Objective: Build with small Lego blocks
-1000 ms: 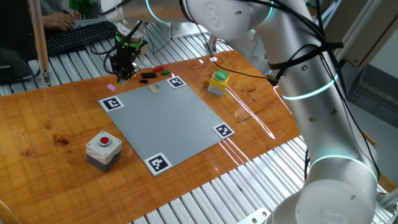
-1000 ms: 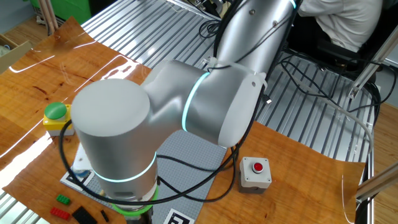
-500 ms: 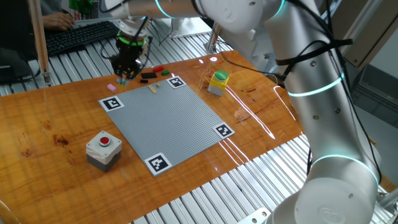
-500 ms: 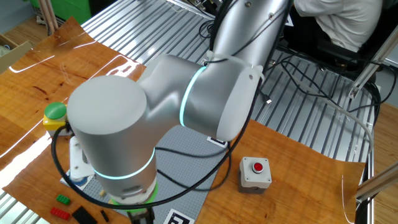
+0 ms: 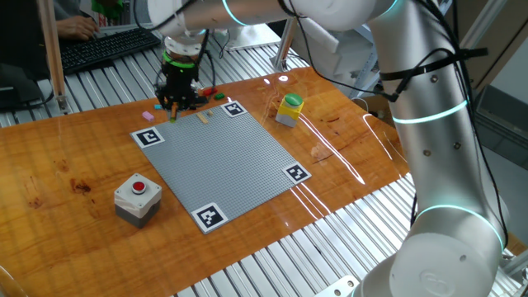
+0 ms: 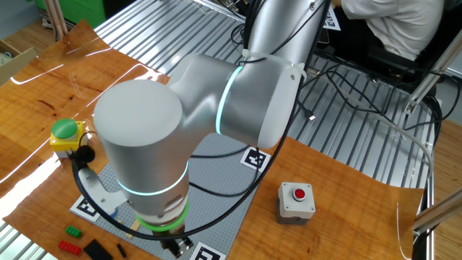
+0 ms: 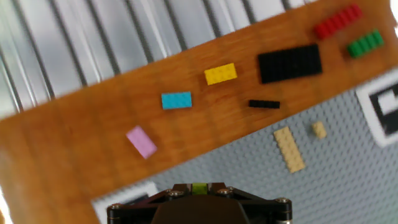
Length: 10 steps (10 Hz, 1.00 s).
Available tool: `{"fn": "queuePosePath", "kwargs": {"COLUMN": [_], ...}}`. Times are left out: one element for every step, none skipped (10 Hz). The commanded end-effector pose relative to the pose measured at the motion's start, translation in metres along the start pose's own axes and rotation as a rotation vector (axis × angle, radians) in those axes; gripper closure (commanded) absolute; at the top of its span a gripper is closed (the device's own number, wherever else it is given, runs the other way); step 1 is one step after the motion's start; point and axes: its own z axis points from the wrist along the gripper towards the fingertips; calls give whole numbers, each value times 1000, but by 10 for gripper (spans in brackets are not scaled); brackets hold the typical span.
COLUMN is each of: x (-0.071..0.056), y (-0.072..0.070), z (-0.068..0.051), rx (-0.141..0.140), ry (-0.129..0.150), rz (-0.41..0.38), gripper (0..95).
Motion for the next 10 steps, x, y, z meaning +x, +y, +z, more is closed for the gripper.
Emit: {"fn": "queuePosePath", "kwargs": {"x": [5,3,1,-2,-4,-5,-8,-10,-12,-14], "y": [-28,-34,-38,-42,-46,-48,-51,-55,-57,-61], "z": [8,8,8,10,10,11,11,10,10,11], "rx": [23,24,23,23,24,26,28,28,27,28], "ry": [2,1,-1,-7,-11,-14,-19,-21,-23,-24], "rz": [-206,-224,-230,-240,-252,-254,-265,-274,-280,-293], "gripper": [950,950,950,950,950,950,950,950,950,950]}}
